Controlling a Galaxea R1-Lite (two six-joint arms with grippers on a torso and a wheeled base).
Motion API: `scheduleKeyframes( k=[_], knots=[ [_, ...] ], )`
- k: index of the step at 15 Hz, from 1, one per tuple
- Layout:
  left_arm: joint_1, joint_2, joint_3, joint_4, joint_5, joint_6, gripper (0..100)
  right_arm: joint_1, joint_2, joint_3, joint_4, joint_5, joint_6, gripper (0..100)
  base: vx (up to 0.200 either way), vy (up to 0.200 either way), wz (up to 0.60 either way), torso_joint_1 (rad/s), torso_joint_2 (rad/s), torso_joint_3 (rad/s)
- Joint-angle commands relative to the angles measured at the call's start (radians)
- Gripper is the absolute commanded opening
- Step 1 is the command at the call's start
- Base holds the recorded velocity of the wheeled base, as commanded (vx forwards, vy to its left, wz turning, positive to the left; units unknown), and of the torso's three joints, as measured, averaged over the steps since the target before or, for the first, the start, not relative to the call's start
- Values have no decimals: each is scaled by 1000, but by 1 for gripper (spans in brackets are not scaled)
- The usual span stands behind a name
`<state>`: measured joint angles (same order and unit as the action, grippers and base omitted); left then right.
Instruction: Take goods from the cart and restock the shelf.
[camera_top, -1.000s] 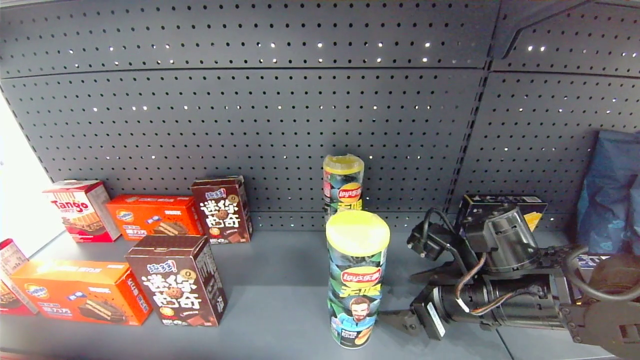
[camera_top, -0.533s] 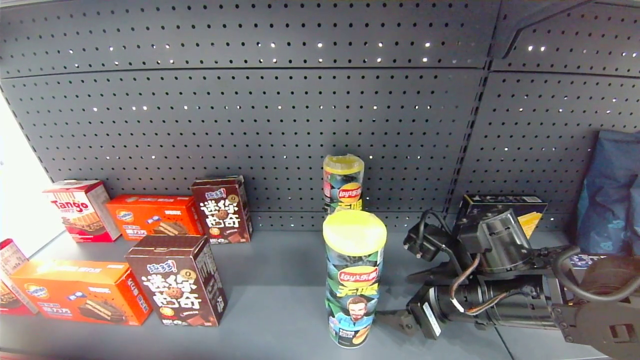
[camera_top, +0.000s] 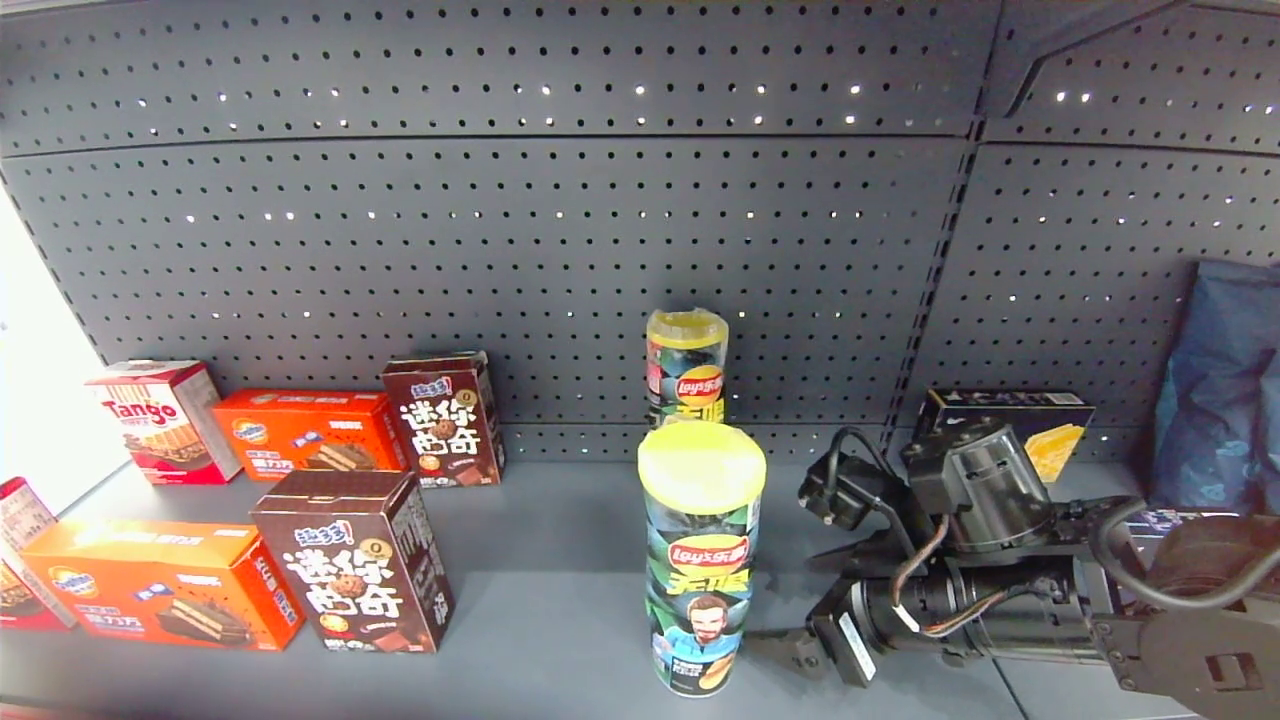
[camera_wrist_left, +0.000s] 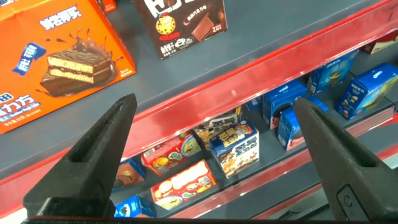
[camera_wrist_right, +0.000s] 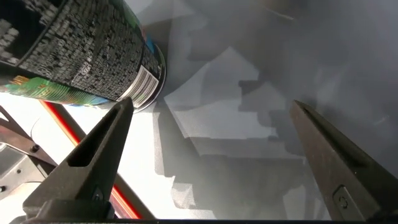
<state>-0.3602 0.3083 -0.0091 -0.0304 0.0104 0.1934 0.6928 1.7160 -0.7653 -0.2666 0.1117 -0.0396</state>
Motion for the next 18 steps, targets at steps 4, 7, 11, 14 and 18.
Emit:
scheduleKeyframes(
  k=[4,7,11,14,18],
  knots=[
    [0,2,0,0,0,-2,100,2,13,-3,-8,0,0,100,0,0,0,0,0,0],
    [0,2,0,0,0,-2,100,-12,-12,-23,-20,-3,4,100,0,0,0,0,0,0],
    [-2,0,0,0,-1,-2,100,-110,-280,-46,-25,-9,44,100,0,0,0,0,0,0],
    [-2,3,0,0,-10,0,100,-266,-579,78,-22,-61,47,100,0,0,0,0,0,0],
    [-2,5,0,1,-9,0,100,-530,-969,389,-23,-66,49,100,0,0,0,0,0,0]
  ],
)
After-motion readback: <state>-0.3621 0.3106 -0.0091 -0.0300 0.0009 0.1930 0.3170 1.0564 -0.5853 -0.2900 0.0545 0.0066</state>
